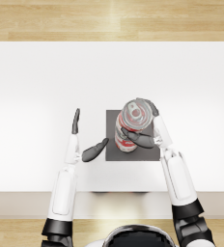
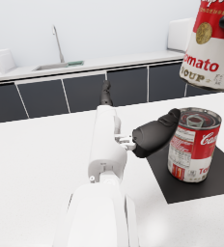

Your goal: Pick up the red can on the left and place it in the middle, then pick up the red can on the right and place it on top of the can in the middle

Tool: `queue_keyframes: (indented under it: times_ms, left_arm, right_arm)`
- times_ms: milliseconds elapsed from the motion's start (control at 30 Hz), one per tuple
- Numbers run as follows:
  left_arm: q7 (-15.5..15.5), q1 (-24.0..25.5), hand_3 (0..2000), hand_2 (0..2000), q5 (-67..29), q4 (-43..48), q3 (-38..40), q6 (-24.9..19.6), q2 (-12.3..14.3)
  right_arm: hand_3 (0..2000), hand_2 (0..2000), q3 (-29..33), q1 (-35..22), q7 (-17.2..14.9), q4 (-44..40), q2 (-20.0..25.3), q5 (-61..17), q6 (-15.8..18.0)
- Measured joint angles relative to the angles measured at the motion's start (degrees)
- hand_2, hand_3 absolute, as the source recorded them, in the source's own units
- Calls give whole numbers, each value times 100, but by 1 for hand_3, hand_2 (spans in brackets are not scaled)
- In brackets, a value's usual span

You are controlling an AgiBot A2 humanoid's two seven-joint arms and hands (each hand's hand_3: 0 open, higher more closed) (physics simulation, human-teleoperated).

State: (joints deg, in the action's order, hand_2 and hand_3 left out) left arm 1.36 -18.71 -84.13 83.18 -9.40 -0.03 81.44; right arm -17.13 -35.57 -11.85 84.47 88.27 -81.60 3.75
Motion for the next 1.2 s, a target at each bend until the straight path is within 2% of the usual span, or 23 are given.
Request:
queue_keyframes:
  times_ms: [133, 200, 267, 567, 900, 933, 967, 1033, 1067, 1200]
  left_arm:
    - [-100, 378, 0, 0, 0, 248, 460, 2, -35]
    - [-118, 478, 0, 0, 0, 288, 595, 3, -35]
    - [-127, 544, 0, 0, 0, 349, 707, 3, -30]
    - [-136, 613, 0, 0, 0, 449, 861, 3, 15]
    - [-136, 674, 0, 0, 0, 535, 864, 3, 65]
    - [-136, 695, 0, 0, 0, 545, 858, 3, 69]
    - [-136, 715, 0, 0, 0, 565, 851, 3, 73]
    - [-136, 749, 0, 0, 0, 607, 853, 3, 81]
    - [-136, 745, 0, 0, 0, 612, 853, 3, 86]
    - [-136, 705, 0, 0, 0, 773, 821, 3, 111]
  right_arm:
    - [1520, 2000, -116, -107, -73, -247, 87, 0, 45]
    - [1520, 2000, -112, -137, -85, -372, 117, 0, 285]
    - [1520, 2000, -95, -124, -89, -438, 130, 0, 369]
    - [1520, 2000, 170, 56, -86, -415, 134, 1, 265]
    - [1520, 2000, 16, 74, -51, -995, 94, 3, 318]
    - [1193, 639, 33, 62, -7, -1040, 105, 6, 288]
    - [867, 0, 50, 66, 13, -1068, 111, 7, 279]
    - [213, 0, 69, 132, 21, -996, 107, 9, 304]
    - [0, 0, 70, 164, -69, -921, 105, 8, 158]
    - [0, 0, 129, 204, -271, -407, 127, 5, -243]
